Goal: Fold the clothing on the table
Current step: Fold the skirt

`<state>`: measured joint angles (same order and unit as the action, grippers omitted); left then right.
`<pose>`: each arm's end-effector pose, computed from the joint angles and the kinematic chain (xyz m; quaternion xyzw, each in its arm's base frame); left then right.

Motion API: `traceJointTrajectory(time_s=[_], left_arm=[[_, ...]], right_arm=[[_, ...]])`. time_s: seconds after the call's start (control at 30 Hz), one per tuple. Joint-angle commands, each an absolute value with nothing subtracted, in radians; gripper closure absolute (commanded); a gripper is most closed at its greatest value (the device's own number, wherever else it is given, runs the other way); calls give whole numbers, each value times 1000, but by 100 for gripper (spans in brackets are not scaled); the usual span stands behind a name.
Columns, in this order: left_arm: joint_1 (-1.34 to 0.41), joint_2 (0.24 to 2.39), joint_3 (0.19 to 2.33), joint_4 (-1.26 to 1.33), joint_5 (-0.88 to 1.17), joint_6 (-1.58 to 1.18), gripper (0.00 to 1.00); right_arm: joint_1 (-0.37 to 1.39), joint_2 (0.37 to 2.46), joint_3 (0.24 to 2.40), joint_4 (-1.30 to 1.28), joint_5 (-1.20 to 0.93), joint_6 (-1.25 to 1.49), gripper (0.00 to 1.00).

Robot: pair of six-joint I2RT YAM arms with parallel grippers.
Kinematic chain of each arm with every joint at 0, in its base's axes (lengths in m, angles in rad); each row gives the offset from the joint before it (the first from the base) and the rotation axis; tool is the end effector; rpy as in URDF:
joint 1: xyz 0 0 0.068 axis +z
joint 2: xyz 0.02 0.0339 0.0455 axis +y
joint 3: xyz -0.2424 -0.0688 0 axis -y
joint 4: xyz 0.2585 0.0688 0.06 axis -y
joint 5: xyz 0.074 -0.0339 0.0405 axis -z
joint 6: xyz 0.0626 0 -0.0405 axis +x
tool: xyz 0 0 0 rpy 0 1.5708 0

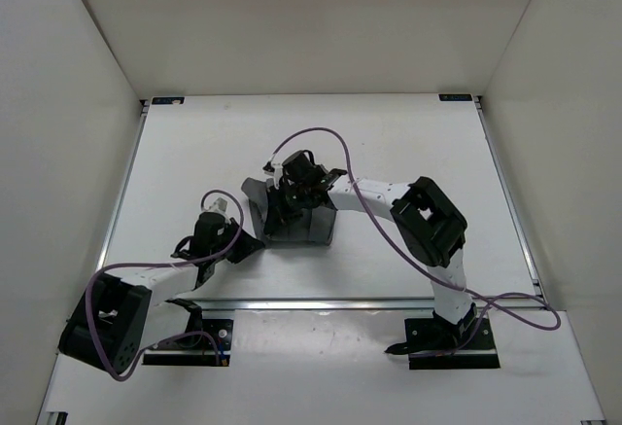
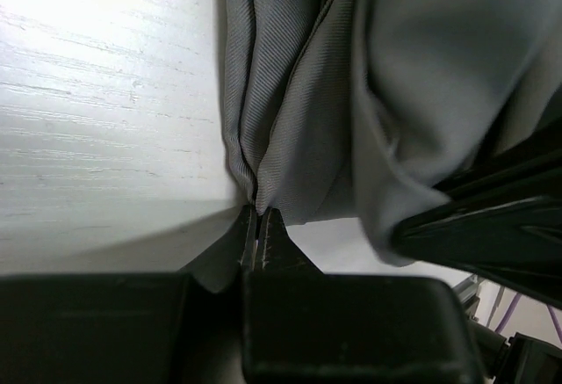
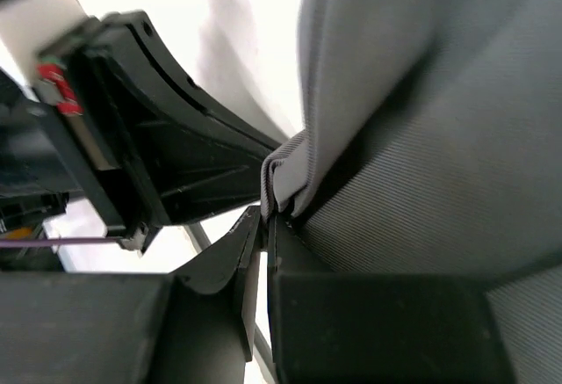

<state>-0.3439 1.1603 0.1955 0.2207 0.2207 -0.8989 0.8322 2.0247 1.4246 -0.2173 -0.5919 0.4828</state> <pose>0.2017 -0.0868 0.0660 -0.2068 0.8875 -0.3144 0.2659 0.2836 0.3634 0.1430 -0.2603 0.8573 0.4297 0.1128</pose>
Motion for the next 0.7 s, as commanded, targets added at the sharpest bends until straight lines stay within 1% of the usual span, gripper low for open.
traceJointTrajectory(time_s=[0.0,0.03,0.1,0.13,0.17,0.2,0.23,0.27,0.3,0.33,0.43,0.47,0.5,0.67], left_arm=[[-325,1131,157,230,233,-891,100],[-322,1124,158,229,239,-894,100],[-318,1108,156,219,235,-894,100],[-318,1095,153,212,232,-890,96],[-311,1083,158,209,235,-899,93],[-302,1063,160,195,247,-900,83],[-295,1043,156,183,253,-908,74],[-287,1011,152,175,255,-908,70],[-284,996,152,155,255,-919,61],[-282,956,144,134,252,-923,55],[-275,850,138,37,247,-928,46],[-258,774,129,-39,250,-924,43],[-258,753,123,-40,252,-923,43],[-227,614,106,-178,293,-916,38]], right_arm=[[839,2026,1462,-193,-661,491,99],[842,2028,1462,-193,-687,489,96],[839,2016,1450,-160,-729,492,80],[841,1987,1431,-137,-724,489,69],[847,1950,1428,-129,-697,488,65],[847,1931,1421,-139,-681,480,58],[845,1904,1413,-147,-654,468,54],[847,1869,1410,-143,-638,459,51],[836,1835,1392,-141,-634,456,48],[825,1819,1367,-126,-640,465,47],[773,1699,1271,-56,-646,501,43],[741,1630,1200,-11,-626,518,43],[741,1629,1200,-12,-626,512,43],[643,1503,1062,-9,-588,514,40]])
